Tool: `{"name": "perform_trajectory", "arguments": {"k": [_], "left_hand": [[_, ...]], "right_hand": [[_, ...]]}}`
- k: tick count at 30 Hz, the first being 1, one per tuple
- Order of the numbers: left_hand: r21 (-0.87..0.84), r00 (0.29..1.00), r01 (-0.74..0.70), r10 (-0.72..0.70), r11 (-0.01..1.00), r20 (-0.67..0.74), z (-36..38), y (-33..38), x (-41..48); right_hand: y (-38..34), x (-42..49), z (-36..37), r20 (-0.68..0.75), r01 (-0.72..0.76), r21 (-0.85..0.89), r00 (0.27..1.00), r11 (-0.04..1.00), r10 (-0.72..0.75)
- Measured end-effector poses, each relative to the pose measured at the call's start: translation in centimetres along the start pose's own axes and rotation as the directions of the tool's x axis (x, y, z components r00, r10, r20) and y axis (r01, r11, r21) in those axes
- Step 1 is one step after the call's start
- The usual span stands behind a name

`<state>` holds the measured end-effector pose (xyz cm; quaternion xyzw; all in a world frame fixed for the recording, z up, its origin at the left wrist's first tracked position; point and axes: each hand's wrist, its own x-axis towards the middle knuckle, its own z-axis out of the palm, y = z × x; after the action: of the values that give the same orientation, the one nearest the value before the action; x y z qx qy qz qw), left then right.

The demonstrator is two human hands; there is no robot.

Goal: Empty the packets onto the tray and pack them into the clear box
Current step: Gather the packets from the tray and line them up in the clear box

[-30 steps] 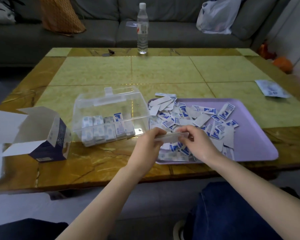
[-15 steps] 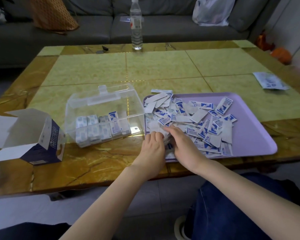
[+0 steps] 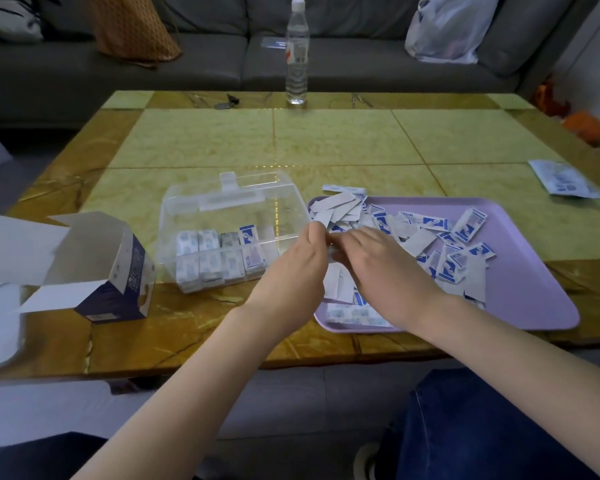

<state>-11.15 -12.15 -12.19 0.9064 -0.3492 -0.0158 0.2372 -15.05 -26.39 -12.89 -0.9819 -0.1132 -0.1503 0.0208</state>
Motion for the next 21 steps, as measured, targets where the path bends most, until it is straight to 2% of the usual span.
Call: {"name": "perform_trajectory", "arguments": {"k": [4,7,12,16,21], "left_hand": [[-0.076,0.999,0.001,-0.005,0.997,-0.041,-2.8,-1.7,-0.1],[-0.155,0.991,-0.027,0.006,0.988,-0.133,-5.1,-3.1,-0.3],[-0.261,0.976,-0.011,-0.047,0.965,-0.212,-7.4,-4.9,-0.5],[-0.282,0.967,0.009,-0.080,0.959,-0.242,-8.7,-6.1,-0.7],[-0.381,0.945,0.068,-0.182,0.922,-0.272,-9.0,-7.4,-1.2]], "right_hand": [[-2.1,2.3,-1.9,0.067,0.029,0.033,0.997,0.999,-0.031],[-3.4,4.0,-3.3,0.056,-0.026,0.193,0.998,0.981,0.015],[-5.4,7.3,-3.7,0.134,-0.096,0.506,0.990,0.857,0.032],[-7.1,9.0,-3.4,0.172,-0.110,0.607,0.985,0.787,0.005],[-7.8,10.4,-2.8,0.210,-0.212,0.716,0.974,0.666,0.084]]}}
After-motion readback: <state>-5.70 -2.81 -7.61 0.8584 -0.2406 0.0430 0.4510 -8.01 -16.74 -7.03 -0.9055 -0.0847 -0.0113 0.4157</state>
